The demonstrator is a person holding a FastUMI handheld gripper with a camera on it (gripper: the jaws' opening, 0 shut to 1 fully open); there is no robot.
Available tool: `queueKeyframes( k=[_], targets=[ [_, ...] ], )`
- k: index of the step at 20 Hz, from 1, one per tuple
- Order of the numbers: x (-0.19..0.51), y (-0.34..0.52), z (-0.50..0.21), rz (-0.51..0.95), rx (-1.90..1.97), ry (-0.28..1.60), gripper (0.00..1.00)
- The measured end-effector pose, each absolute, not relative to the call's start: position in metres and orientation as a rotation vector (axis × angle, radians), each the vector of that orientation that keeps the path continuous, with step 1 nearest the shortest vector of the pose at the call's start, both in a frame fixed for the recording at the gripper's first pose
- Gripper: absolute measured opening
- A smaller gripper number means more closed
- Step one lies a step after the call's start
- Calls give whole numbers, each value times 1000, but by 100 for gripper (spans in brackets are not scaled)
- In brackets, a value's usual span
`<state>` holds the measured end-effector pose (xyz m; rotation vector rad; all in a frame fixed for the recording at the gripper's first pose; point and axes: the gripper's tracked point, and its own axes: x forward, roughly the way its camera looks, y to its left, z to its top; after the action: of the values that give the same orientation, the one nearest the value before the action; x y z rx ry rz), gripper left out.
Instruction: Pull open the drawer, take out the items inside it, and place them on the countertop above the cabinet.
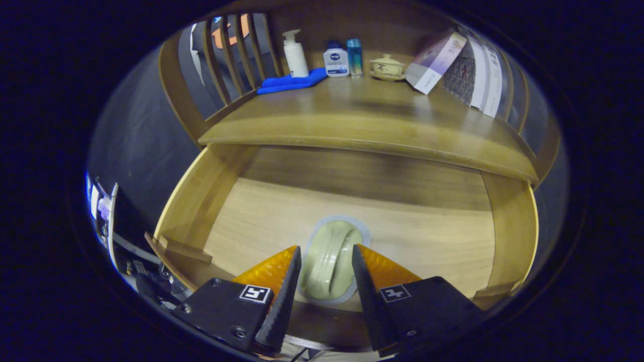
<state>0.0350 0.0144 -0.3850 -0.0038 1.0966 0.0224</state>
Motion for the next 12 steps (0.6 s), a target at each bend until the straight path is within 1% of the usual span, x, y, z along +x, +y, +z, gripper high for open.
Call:
queueKeyframes(
  k=[2, 6, 11, 12],
  targets=[
    [38, 8, -391, -2, -29, 1107, 64],
    [37, 14, -400, -3, 37, 1138, 53],
    [40, 11, -400, -7, 120, 1114, 22],
    [41, 9, -396, -12, 134, 1105, 21]
  ],
)
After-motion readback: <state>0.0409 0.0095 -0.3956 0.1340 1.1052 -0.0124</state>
